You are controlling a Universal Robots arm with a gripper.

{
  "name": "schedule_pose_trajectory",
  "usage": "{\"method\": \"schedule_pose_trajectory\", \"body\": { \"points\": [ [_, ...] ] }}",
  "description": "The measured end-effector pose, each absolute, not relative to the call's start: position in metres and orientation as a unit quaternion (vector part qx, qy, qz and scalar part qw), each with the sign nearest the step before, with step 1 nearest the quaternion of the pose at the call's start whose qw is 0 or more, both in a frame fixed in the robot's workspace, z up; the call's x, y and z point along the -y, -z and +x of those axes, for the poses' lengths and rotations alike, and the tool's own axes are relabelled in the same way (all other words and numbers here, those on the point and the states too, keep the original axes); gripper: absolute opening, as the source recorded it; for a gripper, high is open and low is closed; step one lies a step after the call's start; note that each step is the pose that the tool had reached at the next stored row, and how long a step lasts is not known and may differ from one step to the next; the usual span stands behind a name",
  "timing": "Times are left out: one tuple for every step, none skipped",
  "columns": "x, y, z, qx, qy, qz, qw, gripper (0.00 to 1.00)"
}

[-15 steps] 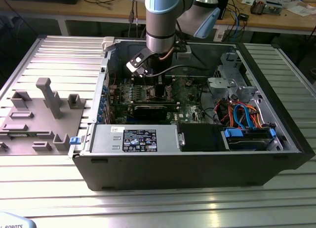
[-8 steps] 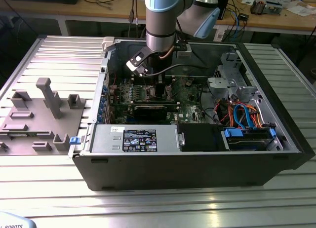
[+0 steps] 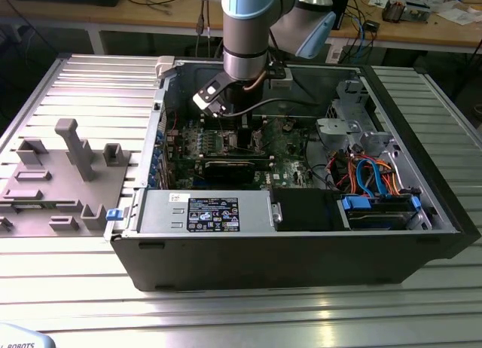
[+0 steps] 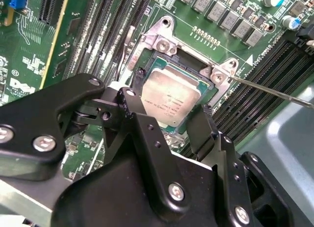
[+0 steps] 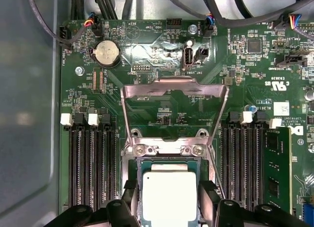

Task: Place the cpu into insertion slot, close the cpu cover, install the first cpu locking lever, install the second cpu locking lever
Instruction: 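Place the cpu into insertion slot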

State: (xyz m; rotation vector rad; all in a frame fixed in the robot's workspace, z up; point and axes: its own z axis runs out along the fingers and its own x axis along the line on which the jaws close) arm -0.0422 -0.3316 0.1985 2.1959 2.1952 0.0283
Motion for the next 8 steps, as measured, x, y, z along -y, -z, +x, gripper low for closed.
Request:
{"method": "schedule_pose_trajectory", "body": {
  "points": [
    [0.3317, -0.1997, -0.0422, -0.707, -0.009, 0.707, 0.018, 0.62],
    [0.3317, -0.2011, -0.0421, -0.707, -0.009, 0.707, 0.018, 0.62],
    [0.3316, -0.2036, -0.0421, -0.707, -0.009, 0.707, 0.018, 0.62],
    [0.3316, -0.2052, -0.0421, -0.707, -0.009, 0.707, 0.018, 0.62],
    [0.3316, -0.2058, -0.042, -0.707, -0.009, 0.707, 0.018, 0.62],
    [0.3316, -0.2057, -0.0417, -0.707, -0.01, 0.707, 0.018, 0.62],
    [0.3316, -0.2057, -0.0414, -0.707, -0.01, 0.707, 0.017, 0.62],
    [0.3316, -0.2058, -0.041, -0.707, -0.01, 0.707, 0.017, 0.62]
  ]
}}
